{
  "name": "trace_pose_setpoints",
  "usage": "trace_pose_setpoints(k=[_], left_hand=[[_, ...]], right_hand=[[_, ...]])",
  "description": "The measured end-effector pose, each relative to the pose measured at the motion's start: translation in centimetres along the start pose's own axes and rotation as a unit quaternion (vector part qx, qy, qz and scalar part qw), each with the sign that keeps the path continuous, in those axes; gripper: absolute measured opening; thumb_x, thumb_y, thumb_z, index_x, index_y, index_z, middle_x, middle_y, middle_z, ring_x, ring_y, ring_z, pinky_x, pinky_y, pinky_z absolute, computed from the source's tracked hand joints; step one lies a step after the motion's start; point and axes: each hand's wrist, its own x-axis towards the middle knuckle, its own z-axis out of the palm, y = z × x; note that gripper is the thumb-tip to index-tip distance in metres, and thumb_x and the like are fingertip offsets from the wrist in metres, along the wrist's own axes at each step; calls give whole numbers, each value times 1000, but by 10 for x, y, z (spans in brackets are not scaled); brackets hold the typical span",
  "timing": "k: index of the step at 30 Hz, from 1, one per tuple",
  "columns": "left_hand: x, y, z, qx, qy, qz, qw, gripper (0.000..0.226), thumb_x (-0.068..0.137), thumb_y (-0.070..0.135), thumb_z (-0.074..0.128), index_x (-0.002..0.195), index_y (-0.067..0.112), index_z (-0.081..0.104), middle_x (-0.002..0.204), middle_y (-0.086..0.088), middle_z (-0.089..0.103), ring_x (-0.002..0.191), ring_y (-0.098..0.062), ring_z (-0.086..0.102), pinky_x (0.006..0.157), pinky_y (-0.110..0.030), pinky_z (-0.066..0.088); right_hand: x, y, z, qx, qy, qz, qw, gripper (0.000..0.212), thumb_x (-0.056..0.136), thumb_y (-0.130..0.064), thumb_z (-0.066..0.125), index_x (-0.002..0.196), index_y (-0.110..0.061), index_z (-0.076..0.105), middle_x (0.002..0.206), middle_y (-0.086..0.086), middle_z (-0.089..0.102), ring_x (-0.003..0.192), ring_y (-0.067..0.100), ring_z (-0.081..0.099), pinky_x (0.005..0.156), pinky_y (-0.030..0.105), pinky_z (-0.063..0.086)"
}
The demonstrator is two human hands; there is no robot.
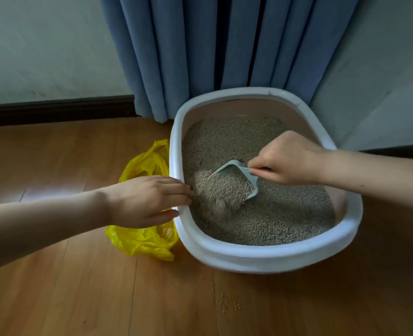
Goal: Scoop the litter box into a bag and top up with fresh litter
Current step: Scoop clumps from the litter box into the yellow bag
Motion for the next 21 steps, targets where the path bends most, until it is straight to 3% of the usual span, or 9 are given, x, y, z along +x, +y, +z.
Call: trace_pose_setpoints(k=[2, 6, 9, 11, 15, 17, 21], left_hand=[[5, -2, -2, -3, 2, -6, 1000, 40, 98, 36, 40, 122, 11, 60, 127, -5, 58, 117, -22, 53, 102, -30, 38], [15, -7, -3, 1, 1, -7, 1000, 47, 94, 47, 44, 121, 12, 61, 123, -4, 61, 115, -22, 55, 101, -30, 38], [18, -9, 1, 6, -7, 10, 1000, 54, 91, 58, 47, 119, 14, 61, 120, -2, 61, 115, -21, 55, 100, -31, 39], [15, -12, 9, 3, -30, -15, 999, 59, 87, 67, 44, 121, 20, 59, 121, 3, 60, 116, -19, 54, 99, -36, 42], [13, -17, 22, -2, -63, -66, 996, 58, 83, 72, 38, 121, 32, 56, 122, 9, 58, 115, -15, 53, 93, -40, 46], [14, -19, 25, 1, -64, -64, 996, 57, 84, 71, 36, 119, 32, 57, 122, 9, 58, 115, -15, 53, 93, -40, 45], [14, -23, 33, 3, -65, -61, 996, 56, 85, 72, 33, 120, 34, 57, 123, 10, 58, 116, -14, 52, 94, -39, 45]], right_hand=[[-7, 8, -14, -67, -23, -41, 997, 44, 94, -32, 31, 64, -21, 60, 49, -7, 52, 43, 15, 51, 42, 20, 27], [-17, 27, -35, -221, -189, 47, 956, 33, 96, -33, 36, 77, -21, 61, 67, -8, 59, 63, 14, 59, 50, 23, 44], [-32, 45, -33, -225, -249, 98, 937, 28, 93, -31, 45, 66, -22, 45, 59, -9, 42, 62, 11, 52, 49, 21, 39], [-44, 53, -18, -213, -272, 97, 933, 34, 93, -31, 46, 62, -22, 38, 61, -9, 43, 64, 10, 50, 50, 19, 37], [-59, 58, 8, -144, -292, 92, 941, 30, 95, -38, 46, 77, -20, 63, 70, -5, 61, 57, 7, 46, 46, 17, 29], [-62, 53, 19, -44, -295, 99, 949, 31, 94, -39, 50, 82, -17, 69, 68, -3, 62, 49, 7, 39, 45, 18, 27], [-60, 10, 41, 194, -271, 135, 933, 34, 92, -31, 58, 61, -17, 62, 51, -1, 51, 44, 10, 37, 50, 26, 33]])
